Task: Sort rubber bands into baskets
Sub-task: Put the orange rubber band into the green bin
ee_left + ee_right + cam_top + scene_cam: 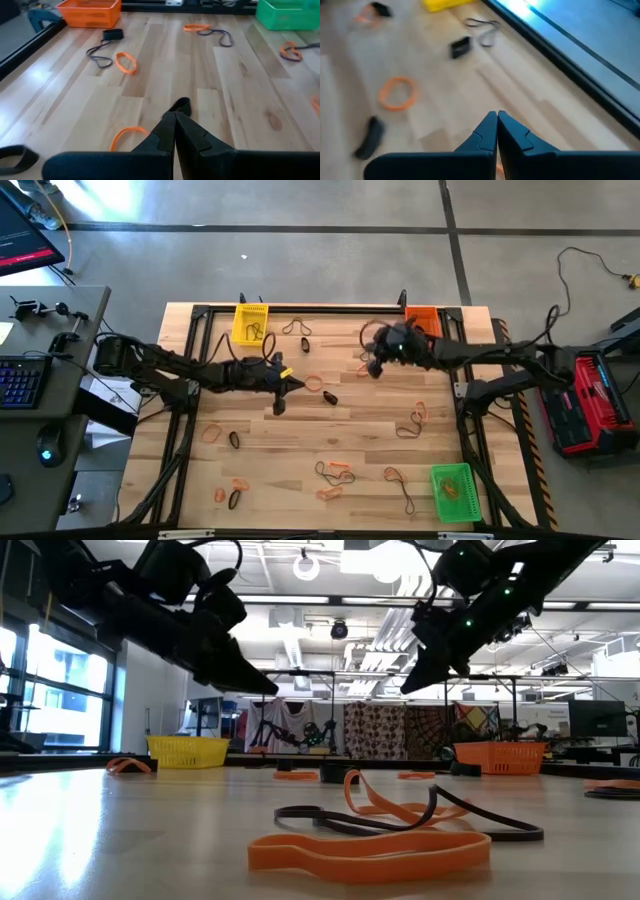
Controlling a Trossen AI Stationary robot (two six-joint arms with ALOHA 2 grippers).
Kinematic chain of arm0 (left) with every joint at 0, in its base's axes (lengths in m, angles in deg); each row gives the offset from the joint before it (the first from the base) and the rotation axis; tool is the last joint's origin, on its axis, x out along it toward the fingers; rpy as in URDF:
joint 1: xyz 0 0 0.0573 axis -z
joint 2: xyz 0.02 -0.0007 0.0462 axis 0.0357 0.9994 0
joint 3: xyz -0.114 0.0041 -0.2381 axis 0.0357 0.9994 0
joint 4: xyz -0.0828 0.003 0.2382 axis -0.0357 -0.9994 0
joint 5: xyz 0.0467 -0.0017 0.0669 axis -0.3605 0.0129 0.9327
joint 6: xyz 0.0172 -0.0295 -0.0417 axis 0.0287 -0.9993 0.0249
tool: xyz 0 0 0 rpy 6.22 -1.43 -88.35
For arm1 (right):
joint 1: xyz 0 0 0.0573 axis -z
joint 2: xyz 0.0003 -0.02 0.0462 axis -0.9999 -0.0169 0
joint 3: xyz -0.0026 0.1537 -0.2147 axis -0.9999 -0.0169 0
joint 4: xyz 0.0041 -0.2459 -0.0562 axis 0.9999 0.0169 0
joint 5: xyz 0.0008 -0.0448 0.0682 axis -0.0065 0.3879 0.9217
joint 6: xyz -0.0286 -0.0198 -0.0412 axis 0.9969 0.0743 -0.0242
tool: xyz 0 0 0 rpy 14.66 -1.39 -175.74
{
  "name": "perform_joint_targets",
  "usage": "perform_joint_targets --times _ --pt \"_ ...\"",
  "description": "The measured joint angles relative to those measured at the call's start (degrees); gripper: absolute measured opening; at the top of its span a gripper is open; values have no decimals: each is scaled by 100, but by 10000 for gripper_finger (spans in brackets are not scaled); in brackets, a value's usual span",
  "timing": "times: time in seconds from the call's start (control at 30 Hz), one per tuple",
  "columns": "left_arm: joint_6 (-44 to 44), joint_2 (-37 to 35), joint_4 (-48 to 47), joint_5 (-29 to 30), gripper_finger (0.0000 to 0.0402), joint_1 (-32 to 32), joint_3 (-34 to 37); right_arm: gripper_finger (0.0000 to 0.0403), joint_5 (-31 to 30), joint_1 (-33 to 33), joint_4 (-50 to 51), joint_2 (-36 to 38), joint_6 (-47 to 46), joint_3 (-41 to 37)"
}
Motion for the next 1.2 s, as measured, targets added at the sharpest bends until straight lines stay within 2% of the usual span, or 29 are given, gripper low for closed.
perform_joint_targets --times 0.23,0.43,0.83,1.0,1.2 --pt "213 0 -65 -163 0 478 -67 0 -380 -945 -172 -2 -132 -89" --pt "391 0 -610 -397 0 964 -414 0 -862 -1462 -172 -2 -237 -89" --pt "667 1 -931 -706 1 1690 -601 0 -988 -1668 -171 -2 -458 -89" --pt "665 1 -996 -559 1 2027 -601 0 -1092 -1668 -184 -2 -524 -89" --pt "645 118 -905 -56 1 2376 -601 0 -1099 -1671 -249 -4 -894 -89"
